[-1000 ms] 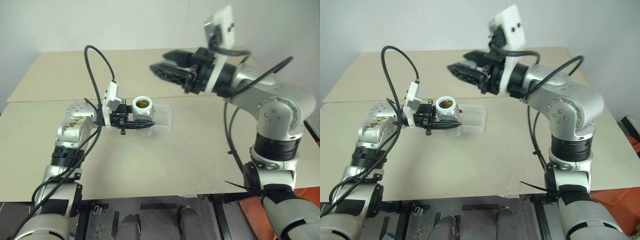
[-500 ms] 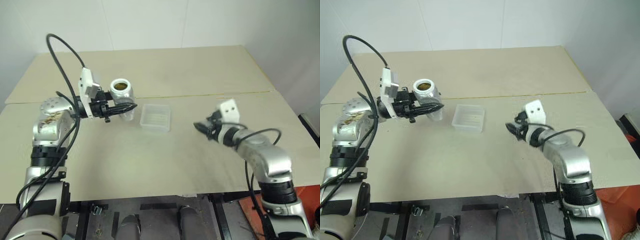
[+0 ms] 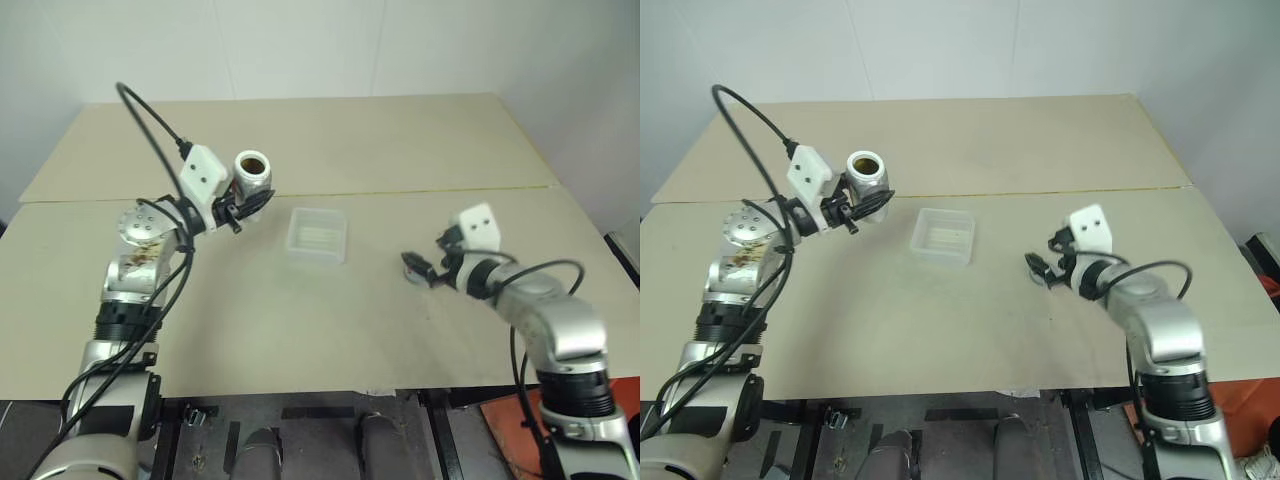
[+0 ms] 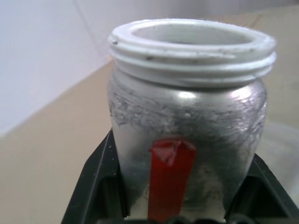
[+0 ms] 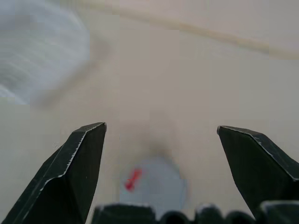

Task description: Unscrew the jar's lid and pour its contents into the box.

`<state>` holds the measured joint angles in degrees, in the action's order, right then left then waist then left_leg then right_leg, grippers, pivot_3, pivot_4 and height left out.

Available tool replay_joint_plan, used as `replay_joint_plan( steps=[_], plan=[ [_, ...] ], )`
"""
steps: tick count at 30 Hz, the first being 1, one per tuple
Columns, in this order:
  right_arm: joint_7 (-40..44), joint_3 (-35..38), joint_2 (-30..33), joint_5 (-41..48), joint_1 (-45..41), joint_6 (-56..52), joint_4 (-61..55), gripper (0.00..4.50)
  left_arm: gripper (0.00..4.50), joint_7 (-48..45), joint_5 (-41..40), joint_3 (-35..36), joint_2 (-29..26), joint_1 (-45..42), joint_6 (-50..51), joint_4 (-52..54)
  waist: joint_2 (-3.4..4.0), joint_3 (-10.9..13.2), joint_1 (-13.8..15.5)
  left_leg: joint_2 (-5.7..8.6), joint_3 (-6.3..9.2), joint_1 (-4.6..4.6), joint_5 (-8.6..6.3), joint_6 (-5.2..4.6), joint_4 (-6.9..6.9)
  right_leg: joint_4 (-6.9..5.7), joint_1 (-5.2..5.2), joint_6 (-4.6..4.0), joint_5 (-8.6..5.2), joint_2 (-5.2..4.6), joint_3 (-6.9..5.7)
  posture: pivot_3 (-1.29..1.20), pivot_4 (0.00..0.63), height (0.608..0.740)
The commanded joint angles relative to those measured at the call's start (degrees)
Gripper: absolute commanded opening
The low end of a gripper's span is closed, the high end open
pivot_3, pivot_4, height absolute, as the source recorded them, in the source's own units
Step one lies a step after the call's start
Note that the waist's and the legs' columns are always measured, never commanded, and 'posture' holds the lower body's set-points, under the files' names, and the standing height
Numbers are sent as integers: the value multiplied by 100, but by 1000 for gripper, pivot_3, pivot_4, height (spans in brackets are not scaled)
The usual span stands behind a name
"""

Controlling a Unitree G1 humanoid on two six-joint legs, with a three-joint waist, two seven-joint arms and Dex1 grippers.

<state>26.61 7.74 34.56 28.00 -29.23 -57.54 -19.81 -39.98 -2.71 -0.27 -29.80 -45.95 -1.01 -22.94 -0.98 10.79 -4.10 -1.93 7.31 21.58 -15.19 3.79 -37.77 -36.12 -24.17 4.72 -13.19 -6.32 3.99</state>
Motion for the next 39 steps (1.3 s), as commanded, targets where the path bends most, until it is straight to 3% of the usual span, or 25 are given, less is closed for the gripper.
replay_joint_plan(
  steps=[1, 4, 9, 13, 16, 21, 32, 35, 39],
  plan=[
    [526, 323, 298, 975, -510, -861, -530, 4434, 1948, 1296, 1535, -635, -247, -531, -1661, -849, 0, 0, 19, 0, 0, 0, -1, -1, 0, 4, 2, 0, 0, 0, -1, 0, 150, 740],
    [825, 293, 462, 1571, -878, -1299, -710, 4434, 1948, 3407, 3872, -2002, -644, -1379, -2948, -1983, -2, 0, 47, 2, 0, 3, -1, -1, 0, 9, 1, 2, 1, -1, -1, 0, 150, 740],
    [1010, 71, 612, 1939, -1222, -1538, -730, 4434, 1948, 6415, 6406, -3899, -408, -2982, -2746, -3651, -3, 1, 174, 10, 0, 26, -1, -1, -6, 4, -6, 15, 8, -7, -3, 0, 150, 740],
    [1083, -64, 711, 1963, -1312, -1479, -703, 4434, 1948, 7752, 7614, -5104, 65, -3656, -2456, -4359, -3, 1, 207, 17, 0, 47, -1, -2, -8, 4, -10, 26, 13, -14, -6, 0, 150, 740],
    [1000, -7, 662, 2014, -1439, -1517, -663, 4434, 1948, 8264, 8211, -5801, 391, -3860, -2315, -4717, -3, 2, 219, 20, -3, 55, 0, 0, -7, 6, -17, 28, 14, -16, -6, 0, 150, 740],
    [707, 268, 541, 2274, -1543, -1642, -752, 4434, 1948, 8333, 8577, -6335, 667, -3990, -2037, -5102, -5, 3, 170, 18, -4, 60, 0, 1, -6, 2, -29, 28, 14, -16, -6, 0, 150, 740],
    [204, 605, 514, 2791, -1472, -1720, -898, 4434, 1948, 8374, 8439, -6335, 712, -4096, -2048, -5209, -5, 3, 241, 19, -3, 64, 1, 2, -6, 1, -29, 28, 14, -17, -6, 0, 150, 740],
    [142, 535, 500, 2811, -1439, -1638, -886, 4434, 1948, 8197, 8079, -6036, 691, -4075, -2333, -5214, -5, 3, 245, 19, -3, 65, 1, 2, -6, 1, -29, 28, 14, -17, -6, 0, 150, 740],
    [113, 460, 481, 2774, -1388, -1509, -916, 4434, 1948, 6813, 6497, -4725, 534, -3828, -3070, -5296, -6, 3, 240, 18, -3, 65, 9, 16, -6, 1, -32, 28, 14, -17, -6, 0, 150, 740]
  ],
)
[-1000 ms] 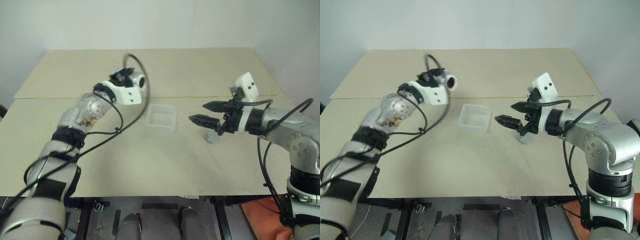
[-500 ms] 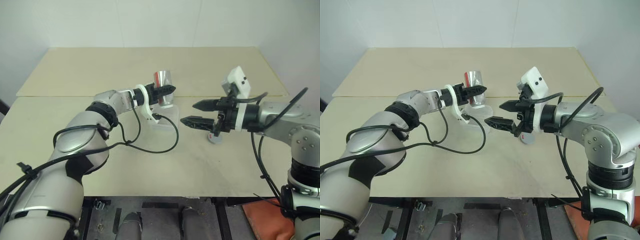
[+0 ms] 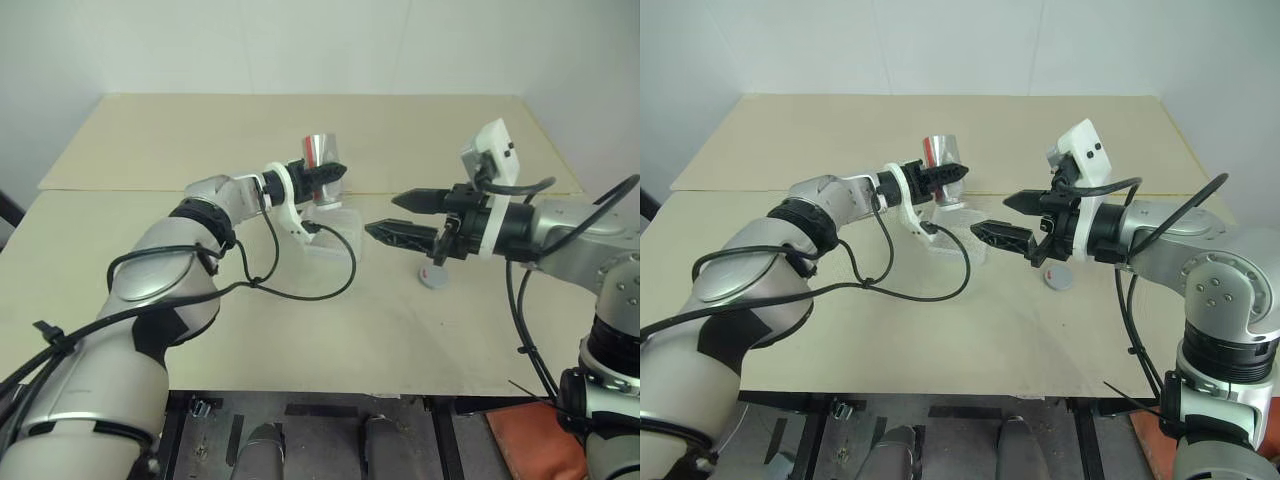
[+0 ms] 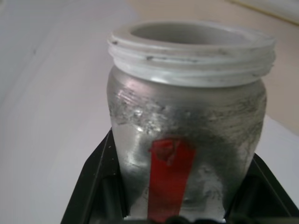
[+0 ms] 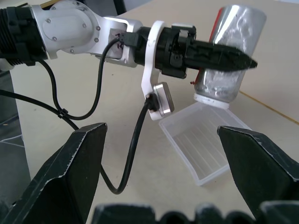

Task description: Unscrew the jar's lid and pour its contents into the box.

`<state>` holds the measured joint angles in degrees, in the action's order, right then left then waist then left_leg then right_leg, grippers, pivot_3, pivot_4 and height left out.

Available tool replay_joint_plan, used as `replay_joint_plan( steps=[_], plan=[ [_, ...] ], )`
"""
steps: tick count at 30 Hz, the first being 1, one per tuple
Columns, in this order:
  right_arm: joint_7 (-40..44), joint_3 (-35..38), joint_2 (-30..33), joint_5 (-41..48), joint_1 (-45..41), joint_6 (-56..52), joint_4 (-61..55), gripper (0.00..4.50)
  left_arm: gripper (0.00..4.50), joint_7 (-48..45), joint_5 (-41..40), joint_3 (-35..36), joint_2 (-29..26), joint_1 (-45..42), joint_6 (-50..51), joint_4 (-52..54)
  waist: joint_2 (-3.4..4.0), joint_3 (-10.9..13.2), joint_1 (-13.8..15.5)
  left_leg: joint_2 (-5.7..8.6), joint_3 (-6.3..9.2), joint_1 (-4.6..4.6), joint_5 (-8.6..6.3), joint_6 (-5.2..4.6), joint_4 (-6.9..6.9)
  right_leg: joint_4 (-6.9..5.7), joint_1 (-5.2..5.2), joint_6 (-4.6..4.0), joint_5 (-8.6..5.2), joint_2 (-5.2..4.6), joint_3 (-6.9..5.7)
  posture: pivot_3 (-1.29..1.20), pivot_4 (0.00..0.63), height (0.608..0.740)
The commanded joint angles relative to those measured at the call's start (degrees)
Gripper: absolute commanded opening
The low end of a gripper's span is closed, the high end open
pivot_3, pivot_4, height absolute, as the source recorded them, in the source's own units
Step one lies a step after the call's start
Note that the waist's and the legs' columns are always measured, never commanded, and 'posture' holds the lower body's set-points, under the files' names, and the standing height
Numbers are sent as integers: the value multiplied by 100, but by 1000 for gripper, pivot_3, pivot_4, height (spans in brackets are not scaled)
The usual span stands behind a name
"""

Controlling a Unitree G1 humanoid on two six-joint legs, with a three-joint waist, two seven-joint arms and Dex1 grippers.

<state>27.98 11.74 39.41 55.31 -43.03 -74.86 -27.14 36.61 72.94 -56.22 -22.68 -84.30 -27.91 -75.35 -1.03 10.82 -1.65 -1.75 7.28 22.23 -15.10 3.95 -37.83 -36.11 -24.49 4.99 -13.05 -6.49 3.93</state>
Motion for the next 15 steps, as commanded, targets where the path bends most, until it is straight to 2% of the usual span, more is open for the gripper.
replay_joint_plan(
  steps=[1, 3, 5, 8, 10, 12, 15],
  plan=[
    [-29, 68, -4, 46, -1, 238, -187, 4434, 1948, -1210, -1423, 1171, -205, 69, -473, -50, 0, 0, -14, 1, -1, 0, 2, 3, 0, 0, 0, 0, 0, 0, 0, 0, 150, 740],
    [-31, 85, 4, 58, 20, 278, -189, 4434, 1948, -2443, -2566, 2158, -260, 232, -513, -49, 1, 0, -43, 0, -1, -2, 5, 10, 0, 0, 1, 0, 0, 0, 0, 0, 150, 740],
    [-20, 103, 25, 74, 49, 315, -199, 4434, 1948, -4108, -3950, 3291, -179, 423, -329, 35, 1, -1, -77, 0, 0, -2, 5, 9, 0, -3, 1, 0, 0, 0, 0, 0, 150, 740],
    [-29, 154, -2, 125, 128, 378, -218, 4434, 1948, -6351, -5886, 4879, 91, 558, 1336, 361, 1, -1, -96, 0, 0, -3, 4, 7, -2, -5, 4, 0, 0, -1, 0, 0, 150, 740],
    [-69, 126, -33, 107, 204, 412, -252, 4434, 1948, -7787, -6504, 5285, 48, 588, 2766, 652, 1, -1, -118, 0, 3, -1, 1, 2, -4, -7, 6, 0, 0, -1, -3, 0, 150, 740],
    [-139, 127, -95, 130, 253, 402, -267, 4434, 1948, -7647, -7121, 5885, 22, 815, 4008, 1005, 1, -1, -152, 0, 4, -4, 0, 0, -4, -7, 11, 0, 0, -1, -3, 0, 150, 740],
    [-183, 186, -123, 187, 280, 388, -285, 4434, 1948, -7312, -7534, 6273, 30, 1530, 4862, 2343, 3, -2, -252, -1, 6, -13, -1, -3, -6, -12, 16, 0, 0, -1, -3, 0, 150, 740]
  ],
)
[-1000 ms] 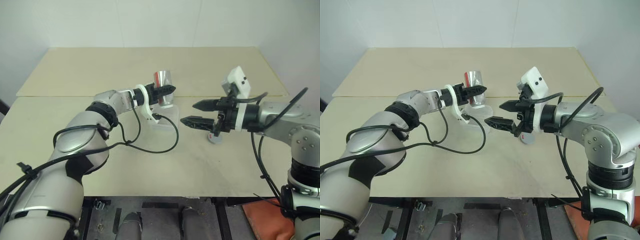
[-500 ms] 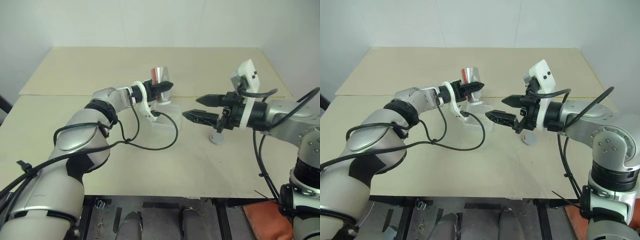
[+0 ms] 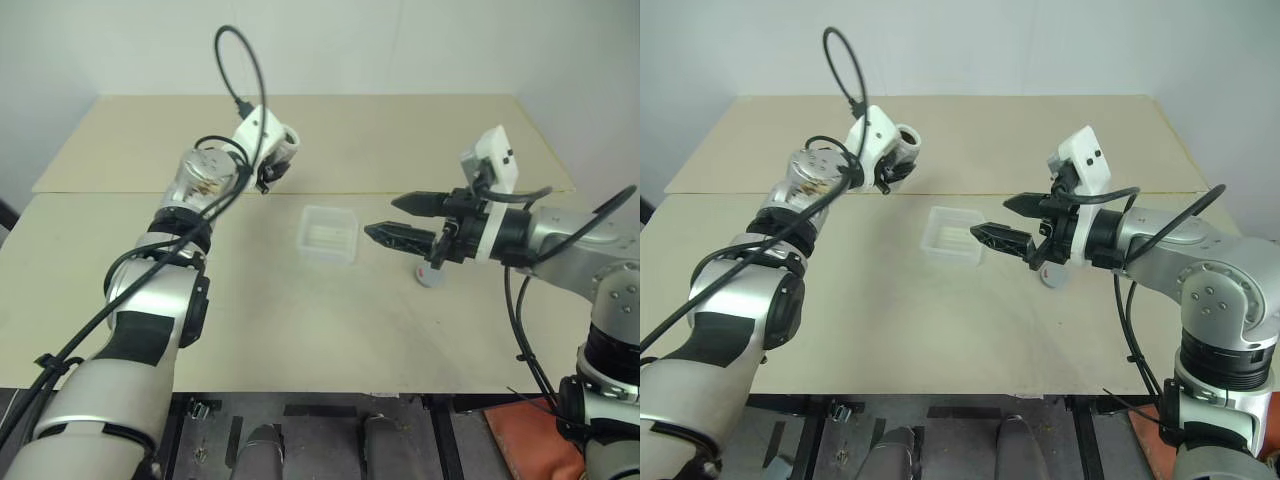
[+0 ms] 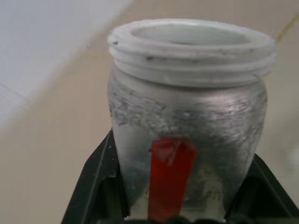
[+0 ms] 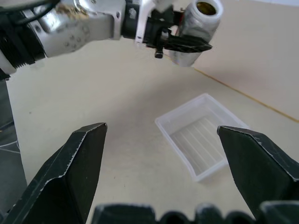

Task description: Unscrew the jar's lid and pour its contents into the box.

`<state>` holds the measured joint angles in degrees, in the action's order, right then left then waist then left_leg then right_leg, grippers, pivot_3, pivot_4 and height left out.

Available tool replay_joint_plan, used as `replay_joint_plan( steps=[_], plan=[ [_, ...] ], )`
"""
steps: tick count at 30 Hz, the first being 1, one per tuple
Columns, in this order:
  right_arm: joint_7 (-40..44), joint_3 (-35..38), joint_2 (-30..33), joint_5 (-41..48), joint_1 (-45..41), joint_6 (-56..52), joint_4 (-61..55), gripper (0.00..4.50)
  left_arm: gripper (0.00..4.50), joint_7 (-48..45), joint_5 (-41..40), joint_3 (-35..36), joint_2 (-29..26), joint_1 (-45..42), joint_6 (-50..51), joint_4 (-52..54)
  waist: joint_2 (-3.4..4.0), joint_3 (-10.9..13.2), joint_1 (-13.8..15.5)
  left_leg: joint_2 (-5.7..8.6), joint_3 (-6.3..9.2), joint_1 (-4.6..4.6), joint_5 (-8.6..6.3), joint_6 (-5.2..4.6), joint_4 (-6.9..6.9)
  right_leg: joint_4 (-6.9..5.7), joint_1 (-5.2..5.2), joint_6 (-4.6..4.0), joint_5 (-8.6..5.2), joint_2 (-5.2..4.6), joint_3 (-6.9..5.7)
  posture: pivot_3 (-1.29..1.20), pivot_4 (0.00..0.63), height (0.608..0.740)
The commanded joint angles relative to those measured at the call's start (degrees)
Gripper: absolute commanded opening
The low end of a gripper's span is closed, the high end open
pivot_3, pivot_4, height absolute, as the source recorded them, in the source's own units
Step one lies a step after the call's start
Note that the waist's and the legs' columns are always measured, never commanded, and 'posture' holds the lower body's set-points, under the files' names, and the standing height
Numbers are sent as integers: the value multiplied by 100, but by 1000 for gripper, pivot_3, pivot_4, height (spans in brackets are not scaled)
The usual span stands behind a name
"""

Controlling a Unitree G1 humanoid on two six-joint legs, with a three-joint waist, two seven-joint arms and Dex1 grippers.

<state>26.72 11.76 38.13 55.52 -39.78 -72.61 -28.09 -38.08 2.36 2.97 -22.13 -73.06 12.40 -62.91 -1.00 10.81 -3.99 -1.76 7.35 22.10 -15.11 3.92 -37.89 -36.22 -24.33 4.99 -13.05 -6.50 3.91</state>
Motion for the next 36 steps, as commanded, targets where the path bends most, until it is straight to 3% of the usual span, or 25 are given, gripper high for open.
replay_joint_plan(
  steps=[1, 6, 9, 12, 14, 18, 21, 26, 36],
  plan=[
    [-56, 196, 4, 180, -56, 166, -171, 4434, 1948, 187, -578, 416, -23, 629, 1039, 1548, 0, 0, -51, 0, 2, -3, 1, 1, 0, -4, 1, 0, 0, 1, 0, 0, 150, 740],
    [-47, 150, 27, 225, -75, 219, -134, 4434, 1948, 27, -787, 279, -100, 1264, 1596, 2816, 0, 0, -115, -2, 4, -9, 8, 13, 0, -13, 0, -3, 2, 2, 1, 0, 150, 740],
    [-17, 107, 59, 230, -100, 237, -124, 4434, 1948, 218, -386, -115, -174, 1480, 929, 3166, 0, 0, -115, -1, 4, -11, 8, 12, 0, -10, 4, -3, 2, 2, 1, 0, 150, 740],
    [38, 96, 112, 258, -118, 244, -132, 4434, 1948, 966, 1182, -1329, -641, 1670, -1439, 3070, 0, 0, -90, -1, 2, -16, 9, 15, 0, -6, 6, -3, 2, 2, 2, 0, 150, 740],
    [65, 81, 149, 268, -114, 258, -146, 4434, 1948, 1940, 2547, -2280, -1112, 1499, -2978, 2638, 0, 0, -86, -1, -1, -18, 29, 50, 3, -2, 5, -5, 3, 2, 2, 0, 150, 740],
    [93, 75, 187, 308, -118, 285, -160, 4434, 1948, 3683, 4437, -3602, -1386, 637, -4285, 1560, 0, 0, 19, 0, -2, -17, 18, 31, 5, 3, 6, -5, 6, 2, 4, 0, 150, 740],
    [47, 85, 167, 337, -116, 287, -202, 4434, 1948, 5189, 5989, -4711, -1340, -83, -4420, 916, 0, 0, 101, 3, -2, -4, 8, 13, 1, 9, 5, 3, 11, 1, 3, 0, 150, 740],
    [-49, 156, 145, 451, -59, 246, -307, 4434, 1948, 6914, 7630, -6010, -935, -1046, -3732, 123, -1, 0, 167, 4, -3, 4, 6, 10, -1, 10, 1, 6, 12, 0, 3, 0, 150, 740],
    [-475, 331, 65, 803, -5, 270, -377, 4434, 1948, 7084, 8268, -6805, -135, -1161, -3212, -458, -1, 1, 146, 4, -4, 8, 6, 9, -1, 7, -6, 7, 11, 0, 3, 0, 150, 740]
  ],
)
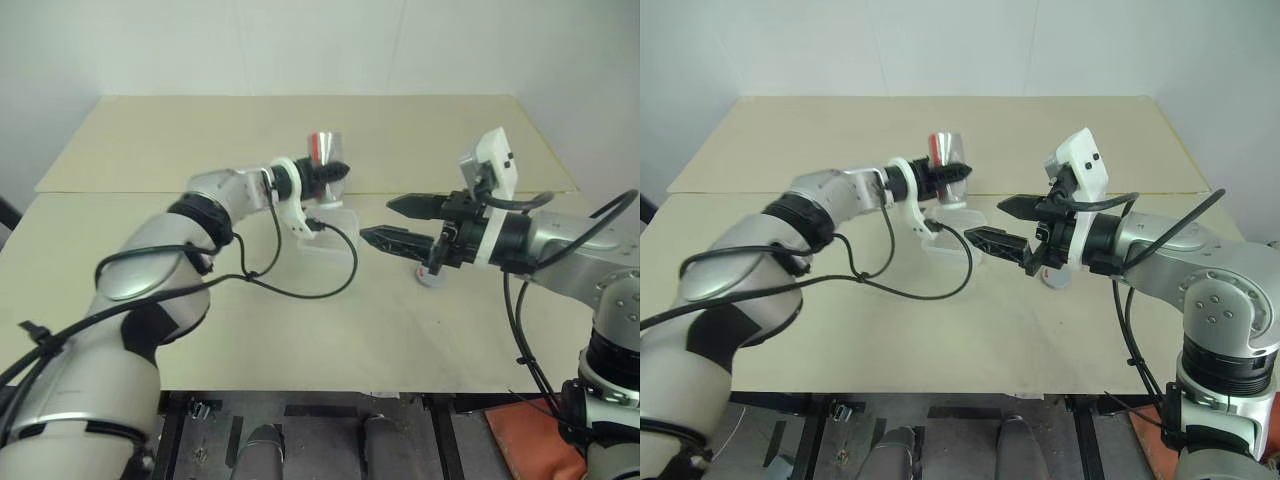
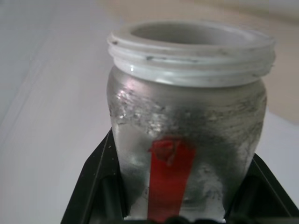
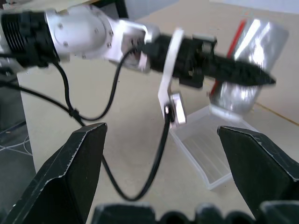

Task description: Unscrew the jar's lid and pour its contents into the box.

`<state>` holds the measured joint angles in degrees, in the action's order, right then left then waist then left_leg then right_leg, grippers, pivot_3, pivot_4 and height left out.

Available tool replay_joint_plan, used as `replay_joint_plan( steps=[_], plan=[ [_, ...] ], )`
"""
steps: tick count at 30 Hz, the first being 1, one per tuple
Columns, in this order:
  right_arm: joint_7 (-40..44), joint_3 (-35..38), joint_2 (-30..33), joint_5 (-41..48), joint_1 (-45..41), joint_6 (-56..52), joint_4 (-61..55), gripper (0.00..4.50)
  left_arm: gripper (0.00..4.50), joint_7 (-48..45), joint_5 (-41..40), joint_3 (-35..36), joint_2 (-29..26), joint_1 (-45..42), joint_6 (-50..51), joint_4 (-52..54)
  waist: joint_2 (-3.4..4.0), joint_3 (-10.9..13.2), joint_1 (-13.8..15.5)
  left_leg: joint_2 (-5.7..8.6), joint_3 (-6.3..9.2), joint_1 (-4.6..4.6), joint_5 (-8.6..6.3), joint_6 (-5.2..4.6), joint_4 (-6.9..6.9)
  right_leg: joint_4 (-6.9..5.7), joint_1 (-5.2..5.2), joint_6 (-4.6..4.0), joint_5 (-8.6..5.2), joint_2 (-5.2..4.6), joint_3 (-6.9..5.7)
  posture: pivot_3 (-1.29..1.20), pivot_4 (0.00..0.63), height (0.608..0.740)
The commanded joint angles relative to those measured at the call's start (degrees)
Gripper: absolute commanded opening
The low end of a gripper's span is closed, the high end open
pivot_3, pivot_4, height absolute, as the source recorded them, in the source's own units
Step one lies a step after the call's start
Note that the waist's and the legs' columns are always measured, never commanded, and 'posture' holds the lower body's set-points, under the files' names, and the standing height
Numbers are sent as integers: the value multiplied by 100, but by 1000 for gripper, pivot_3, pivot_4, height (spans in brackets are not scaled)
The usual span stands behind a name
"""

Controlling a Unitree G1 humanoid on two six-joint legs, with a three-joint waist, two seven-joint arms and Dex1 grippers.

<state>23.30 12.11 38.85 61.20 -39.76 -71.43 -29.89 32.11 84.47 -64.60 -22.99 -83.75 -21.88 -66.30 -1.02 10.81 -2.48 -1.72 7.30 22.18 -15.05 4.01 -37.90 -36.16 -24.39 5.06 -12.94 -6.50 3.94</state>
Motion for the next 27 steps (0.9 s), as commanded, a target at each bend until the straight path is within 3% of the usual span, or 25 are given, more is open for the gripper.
replay_joint_plan(
  steps=[1, 10, 15, 19, 22, 25, 27],
  plan=[
    [-179, 317, -1, 289, 15, 149, -223, 4434, 1948, 42, 16, -36, -49, -89, 204, -158, -1, 0, -9, 0, 0, 1, 0, 0, 0, 0, -1, 0, 0, 0, 0, 0, 150, 740],
    [-453, 300, 25, 532, 114, 235, -265, 4434, 1948, 20, -416, 259, -42, -91, 181, -331, -1, 0, 20, 1, 1, 3, 0, 0, 0, 1, 0, 0, 0, -1, 0, 0, 150, 740],
    [-476, 267, 56, 540, 157, 340, -275, 4434, 1948, -1126, -2206, 1739, -191, 86, -388, -348, -1, 0, 20, 0, 0, 4, 0, 0, 0, 1, -1, 0, 0, -2, -1, 0, 150, 740],
    [-405, 285, 153, 484, 202, 451, -268, 4434, 1948, -2800, -4205, 3416, -364, 421, -530, -167, 0, 0, -50, -1, -2, -1, 1, 1, 2, 1, -1, 0, 0, -1, 0, 0, 150, 740],
    [-368, 306, 239, 530, 214, 515, -238, 4434, 1948, -4193, -6103, 4952, -50, 757, 207, 291, 1, -1, -47, -2, -1, -5, 1, 1, 2, -3, 3, -1, 0, -1, 0, 0, 150, 740],
    [-380, 271, 219, 586, 249, 560, -231, 4434, 1948, -5829, -8309, 6529, 279, 1461, 2244, 1251, 2, -2, -38, -1, 2, -4, 1, 1, 0, -1, 8, 0, 0, -3, -1, 0, 150, 740],
    [-403, 208, 193, 579, 228, 567, -209, 4434, 1948, -6238, -8714, 6810, 280, 2020, 3282, 1641, 3, -3, -102, -1, 3, -6, 1, 1, -3, 0, 10, 0, 0, -3, -1, 0, 150, 740]
  ],
)
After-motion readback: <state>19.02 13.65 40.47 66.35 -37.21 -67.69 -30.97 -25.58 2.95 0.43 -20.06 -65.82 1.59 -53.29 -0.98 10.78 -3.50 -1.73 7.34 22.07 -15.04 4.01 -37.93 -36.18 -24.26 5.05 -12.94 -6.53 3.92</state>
